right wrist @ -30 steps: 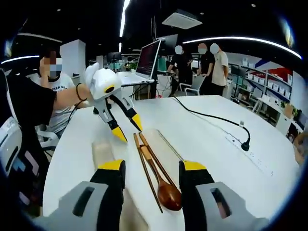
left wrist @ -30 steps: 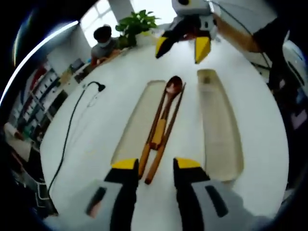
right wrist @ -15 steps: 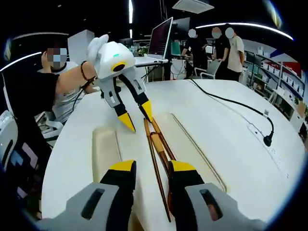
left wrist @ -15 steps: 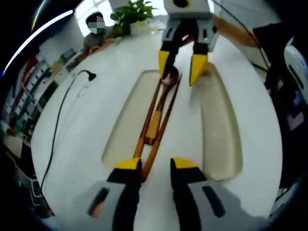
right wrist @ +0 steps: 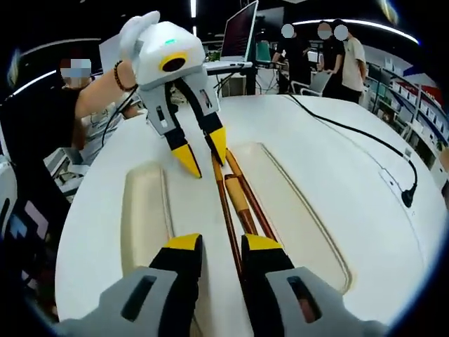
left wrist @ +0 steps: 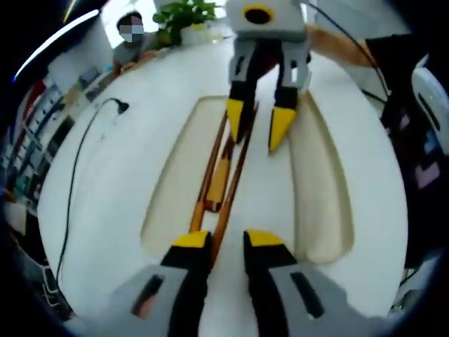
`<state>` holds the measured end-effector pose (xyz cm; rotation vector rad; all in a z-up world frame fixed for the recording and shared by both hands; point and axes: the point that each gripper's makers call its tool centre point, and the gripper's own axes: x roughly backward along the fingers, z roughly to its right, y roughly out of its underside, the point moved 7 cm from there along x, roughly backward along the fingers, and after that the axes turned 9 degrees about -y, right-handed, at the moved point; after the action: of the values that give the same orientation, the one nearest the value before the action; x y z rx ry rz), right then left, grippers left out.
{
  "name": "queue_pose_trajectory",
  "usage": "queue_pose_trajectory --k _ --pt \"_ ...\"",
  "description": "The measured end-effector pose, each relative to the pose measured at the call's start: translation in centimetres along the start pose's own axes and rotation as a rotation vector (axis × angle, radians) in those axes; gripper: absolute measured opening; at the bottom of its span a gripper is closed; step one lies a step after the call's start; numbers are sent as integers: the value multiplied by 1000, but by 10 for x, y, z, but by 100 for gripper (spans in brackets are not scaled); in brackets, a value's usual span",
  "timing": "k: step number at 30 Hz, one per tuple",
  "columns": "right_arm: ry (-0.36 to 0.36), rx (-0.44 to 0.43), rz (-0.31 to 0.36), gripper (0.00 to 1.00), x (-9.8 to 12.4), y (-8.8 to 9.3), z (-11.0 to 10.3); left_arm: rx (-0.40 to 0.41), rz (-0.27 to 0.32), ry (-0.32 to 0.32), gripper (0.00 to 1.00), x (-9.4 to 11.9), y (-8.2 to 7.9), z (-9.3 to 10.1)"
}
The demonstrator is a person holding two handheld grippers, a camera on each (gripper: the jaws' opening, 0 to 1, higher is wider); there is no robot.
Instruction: Arrange the utensils inside the cutlery case until each visible utensil rests in its matching compartment.
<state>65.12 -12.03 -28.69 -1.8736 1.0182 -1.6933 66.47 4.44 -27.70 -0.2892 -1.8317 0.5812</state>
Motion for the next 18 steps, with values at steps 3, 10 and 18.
queue_pose_trajectory --k 3,10,18 --pt "-11 -8 -6 21 -1 0 1 1 -10 26 19 -1 0 -1" --pt "-25 3 -48 20 -4 0 3 -13 -29 81 14 -3 -2 -2" --pt "-28 69 -102 14 -6 -2 6 -55 -89 85 10 -4 -8 4"
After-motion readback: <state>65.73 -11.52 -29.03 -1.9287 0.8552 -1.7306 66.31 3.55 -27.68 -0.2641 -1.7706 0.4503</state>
